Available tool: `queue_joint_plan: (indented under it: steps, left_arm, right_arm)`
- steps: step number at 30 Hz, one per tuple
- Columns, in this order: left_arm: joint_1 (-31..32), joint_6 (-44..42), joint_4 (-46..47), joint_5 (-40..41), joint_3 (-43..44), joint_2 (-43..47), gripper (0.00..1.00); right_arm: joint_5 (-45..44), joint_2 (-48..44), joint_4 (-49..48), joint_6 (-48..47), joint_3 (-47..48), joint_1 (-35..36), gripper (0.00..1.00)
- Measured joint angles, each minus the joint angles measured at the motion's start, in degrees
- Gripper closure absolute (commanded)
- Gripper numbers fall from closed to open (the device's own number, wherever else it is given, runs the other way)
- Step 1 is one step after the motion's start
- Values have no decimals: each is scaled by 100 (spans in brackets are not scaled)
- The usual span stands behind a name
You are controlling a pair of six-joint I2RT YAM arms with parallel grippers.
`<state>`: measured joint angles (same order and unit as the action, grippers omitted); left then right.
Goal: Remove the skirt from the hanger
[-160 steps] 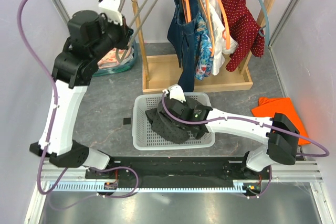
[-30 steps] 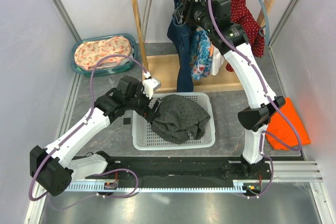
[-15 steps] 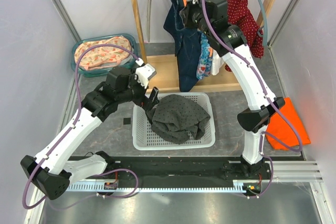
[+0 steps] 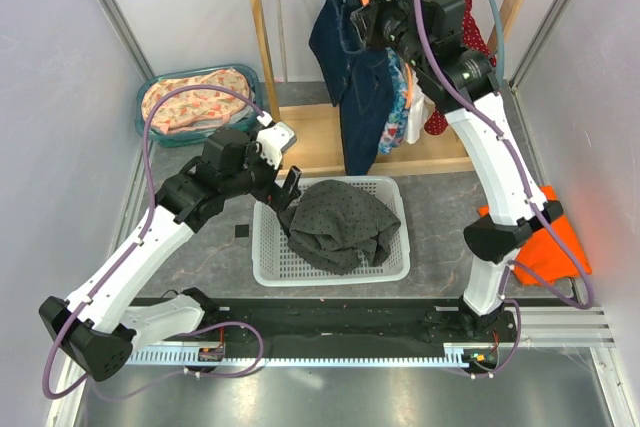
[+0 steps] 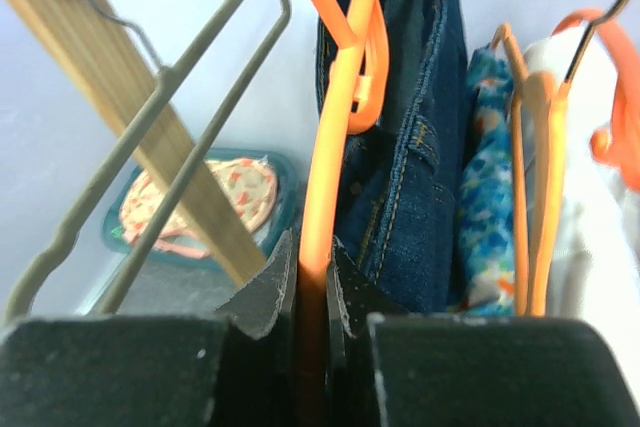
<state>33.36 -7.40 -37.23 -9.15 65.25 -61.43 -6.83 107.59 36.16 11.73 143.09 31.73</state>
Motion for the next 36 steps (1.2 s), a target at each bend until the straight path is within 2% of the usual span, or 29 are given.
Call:
queue_joint_plan:
  steps: [6, 11, 19, 24, 29, 36]
  left_arm:
    - [0, 0, -103, 15, 155, 22, 0]
    - [0, 0, -328, -4, 1027, 7, 0]
    - [0, 7, -463, -599, 2664, -181, 0]
    - [-2, 61, -535, -929, 3254, -391, 0]
    - [-2, 197, -688, -1523, 3781, -745, 0]
    - [-236, 396, -745, -3049, 5047, -1340, 0]
  right_arm:
    - [522, -533, 402, 223, -490, 24, 100]
    - [964, -1038, 1119, 225, -841, 205, 100]
    - [1978, -3128, 2315, 313, -2472, 385, 100]
    - [2487, -4181, 2592, 358, -2664, 387, 100]
    - [2889, -4623, 2653, 372, -2708, 387, 100]
    - [3152, -4583, 2710, 365, -3357, 385, 100]
